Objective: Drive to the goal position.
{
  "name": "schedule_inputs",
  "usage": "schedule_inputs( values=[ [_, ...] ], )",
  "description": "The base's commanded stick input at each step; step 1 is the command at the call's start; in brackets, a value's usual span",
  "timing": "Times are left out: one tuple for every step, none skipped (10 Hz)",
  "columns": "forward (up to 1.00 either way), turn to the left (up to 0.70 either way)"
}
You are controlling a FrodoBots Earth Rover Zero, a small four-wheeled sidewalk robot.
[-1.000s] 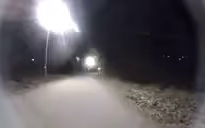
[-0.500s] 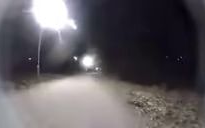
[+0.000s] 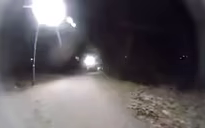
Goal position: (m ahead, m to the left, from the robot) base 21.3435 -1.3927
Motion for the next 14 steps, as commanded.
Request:
schedule_inputs(
  values=[
    [1.00,0.19],
    [1.00,0.05],
    [1.00,0.00],
    [1.00,0.00],
    [1.00,0.00],
    [1.00,0.00],
    [1.00,0.00],
    [1.00,0.00],
    [1.00,0.00],
    [1.00,0.00],
    [1.00,0.00],
    [1.00,0.00],
    [1.00,0.00],
    [1.00,0.00]
  ],
)
